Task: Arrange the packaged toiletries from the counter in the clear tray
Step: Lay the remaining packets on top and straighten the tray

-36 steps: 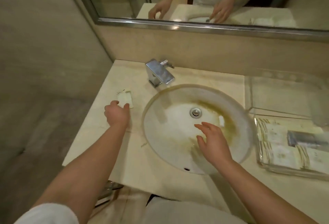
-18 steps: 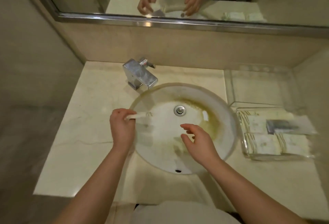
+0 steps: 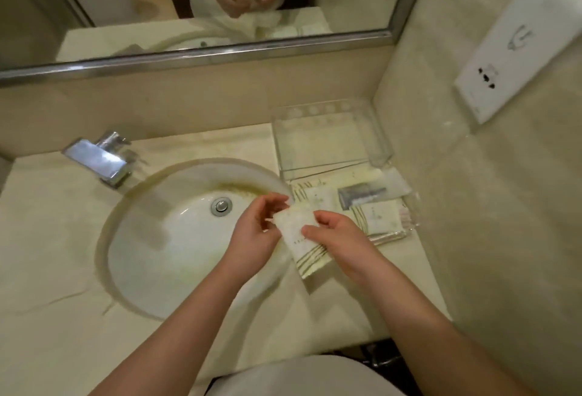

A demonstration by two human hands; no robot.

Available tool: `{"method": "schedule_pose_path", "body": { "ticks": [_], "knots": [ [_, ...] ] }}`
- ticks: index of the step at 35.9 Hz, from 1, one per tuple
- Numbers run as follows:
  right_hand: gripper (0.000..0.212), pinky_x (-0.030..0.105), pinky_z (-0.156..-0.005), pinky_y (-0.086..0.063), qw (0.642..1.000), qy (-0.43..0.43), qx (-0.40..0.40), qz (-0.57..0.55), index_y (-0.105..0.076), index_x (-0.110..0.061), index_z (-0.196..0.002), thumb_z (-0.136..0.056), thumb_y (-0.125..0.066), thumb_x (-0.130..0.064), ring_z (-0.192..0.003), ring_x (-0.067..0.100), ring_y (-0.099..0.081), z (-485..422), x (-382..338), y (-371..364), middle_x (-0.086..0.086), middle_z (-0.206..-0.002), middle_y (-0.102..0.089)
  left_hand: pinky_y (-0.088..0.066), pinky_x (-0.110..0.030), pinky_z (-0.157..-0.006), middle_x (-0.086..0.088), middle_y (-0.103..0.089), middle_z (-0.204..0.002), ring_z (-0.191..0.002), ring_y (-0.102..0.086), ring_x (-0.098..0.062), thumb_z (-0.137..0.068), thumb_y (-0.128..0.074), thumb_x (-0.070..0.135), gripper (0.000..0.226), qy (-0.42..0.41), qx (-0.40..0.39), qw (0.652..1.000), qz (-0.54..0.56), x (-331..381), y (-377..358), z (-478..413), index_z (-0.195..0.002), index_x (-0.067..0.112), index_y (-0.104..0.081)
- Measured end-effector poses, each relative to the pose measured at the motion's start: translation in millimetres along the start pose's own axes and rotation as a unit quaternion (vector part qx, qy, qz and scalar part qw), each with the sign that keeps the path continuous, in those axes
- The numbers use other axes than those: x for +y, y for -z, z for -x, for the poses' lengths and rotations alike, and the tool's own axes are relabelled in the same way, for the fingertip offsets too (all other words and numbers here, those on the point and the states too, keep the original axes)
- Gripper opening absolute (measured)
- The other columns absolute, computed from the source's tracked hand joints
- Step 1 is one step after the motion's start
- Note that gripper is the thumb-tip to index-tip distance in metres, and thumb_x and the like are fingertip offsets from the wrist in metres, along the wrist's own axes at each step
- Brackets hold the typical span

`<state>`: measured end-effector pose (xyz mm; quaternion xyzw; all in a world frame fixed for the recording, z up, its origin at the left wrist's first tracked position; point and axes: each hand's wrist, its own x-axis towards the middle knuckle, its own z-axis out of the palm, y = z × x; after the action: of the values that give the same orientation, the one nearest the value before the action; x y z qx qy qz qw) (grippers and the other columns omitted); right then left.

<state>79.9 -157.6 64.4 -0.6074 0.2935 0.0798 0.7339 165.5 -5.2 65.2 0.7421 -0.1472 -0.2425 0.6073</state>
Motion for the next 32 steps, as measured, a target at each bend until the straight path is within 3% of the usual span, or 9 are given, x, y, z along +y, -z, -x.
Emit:
{"method": "schedule_pose_path", "body": {
  "ticks": [2, 4, 8, 11, 14, 17, 23, 27, 32],
  "knots": [
    [0.019, 0.040, -0.084, -0.057, 0.998, -0.008, 0.052, -0.047, -0.073, -0.013, -0.101, -0.083, -0.068, -0.008, -0.090, 0.025, -0.073, 0, 6, 25, 0.008, -0.097, -0.077, -0.050, -0.029, -0.078, -0.001, -0.065, -0.094, -0.086, -0.061, -0.013, -0.083, -0.058, -0.010, 0.039, 0.073, 0.008, 0.993, 0.089, 4, -27, -4, -0.112, 0.015, -0.059],
    [0.021, 0.031, -0.068, -0.057, 0.991, -0.018, 0.103, -0.088, -0.071, -0.015, -0.104, -0.085, -0.067, -0.007, -0.081, 0.019, -0.073, 3, 10, 43, 0.007, -0.095, -0.077, -0.052, -0.037, -0.080, -0.003, -0.067, -0.096, -0.088, -0.064, -0.018, -0.084, -0.060, 0.007, 0.030, 0.138, -0.026, 0.983, 0.118, 5, -52, -4, -0.113, 0.015, -0.061],
    [0.020, 0.021, -0.046, -0.044, 0.983, -0.026, 0.156, -0.092, -0.070, -0.014, -0.106, -0.087, -0.068, -0.016, -0.059, 0.010, -0.066, 11, 18, 69, 0.004, -0.084, -0.075, -0.055, -0.034, -0.070, -0.001, -0.076, -0.088, -0.078, -0.069, -0.018, -0.087, -0.068, 0.017, 0.013, 0.146, -0.046, 0.988, 0.003, 2, -93, 4, -0.098, 0.023, -0.071],
    [0.010, 0.017, -0.043, -0.038, 0.976, -0.029, 0.194, -0.089, -0.069, -0.014, -0.097, -0.092, -0.061, -0.020, -0.045, 0.001, -0.055, 11, 24, 86, -0.005, -0.066, -0.065, -0.049, -0.031, -0.058, 0.005, -0.063, -0.058, -0.060, -0.059, -0.013, -0.085, -0.069, 0.012, 0.015, 0.150, 0.000, 0.988, -0.027, 2, -113, -4, -0.072, 0.019, -0.067],
    [0.014, 0.021, -0.055, -0.042, 0.960, -0.015, 0.271, -0.067, -0.068, -0.015, -0.093, -0.088, -0.065, -0.027, -0.058, 0.005, -0.058, 1, 26, 102, -0.008, -0.069, -0.065, -0.045, -0.032, -0.058, -0.004, -0.051, -0.060, -0.060, -0.056, -0.018, -0.080, -0.073, 0.017, 0.032, 0.152, -0.003, 0.987, -0.060, 2, -123, -24, -0.061, 0.014, -0.047],
    [0.024, 0.028, -0.068, -0.045, 0.945, -0.003, 0.327, -0.024, -0.067, -0.014, -0.097, -0.081, -0.069, -0.031, -0.077, 0.018, -0.063, -15, 22, 112, 0.000, -0.086, -0.069, -0.046, -0.032, -0.059, -0.003, -0.047, -0.060, -0.056, -0.054, -0.018, -0.079, -0.074, 0.017, 0.031, 0.145, 0.007, 0.986, -0.081, 5, -130, -46, -0.068, 0.014, -0.045],
    [0.019, 0.030, -0.072, -0.048, 0.924, 0.003, 0.370, 0.092, -0.064, -0.018, -0.100, -0.086, -0.067, -0.030, -0.082, 0.018, -0.063, -51, 5, 126, -0.001, -0.096, -0.066, -0.053, -0.035, -0.060, -0.008, -0.069, -0.080, -0.063, -0.060, -0.018, -0.083, -0.062, 0.014, 0.006, 0.160, 0.070, 0.979, -0.103, -3, -124, -63, -0.088, 0.011, -0.063],
    [0.019, 0.038, -0.077, -0.056, 0.899, -0.016, 0.396, 0.187, -0.064, -0.021, -0.098, -0.085, -0.066, -0.035, -0.082, 0.022, -0.066, -66, 9, 135, 0.000, -0.098, -0.069, -0.041, -0.024, -0.056, -0.005, -0.065, -0.079, -0.066, -0.058, -0.015, -0.084, -0.059, 0.012, 0.010, 0.161, 0.143, 0.968, -0.132, -25, -101, -52, -0.094, 0.012, -0.063],
    [0.035, 0.033, -0.069, -0.049, 0.862, -0.034, 0.413, 0.292, -0.060, -0.022, -0.107, -0.083, -0.066, -0.046, -0.088, 0.024, -0.065, -64, 10, 137, 0.001, -0.104, -0.068, -0.047, -0.032, -0.070, -0.014, -0.061, -0.105, -0.085, -0.061, -0.023, -0.085, -0.063, 0.028, 0.038, 0.231, 0.170, 0.952, -0.109, -59, -85, -41, -0.119, 0.011, -0.054]
  ]
}}
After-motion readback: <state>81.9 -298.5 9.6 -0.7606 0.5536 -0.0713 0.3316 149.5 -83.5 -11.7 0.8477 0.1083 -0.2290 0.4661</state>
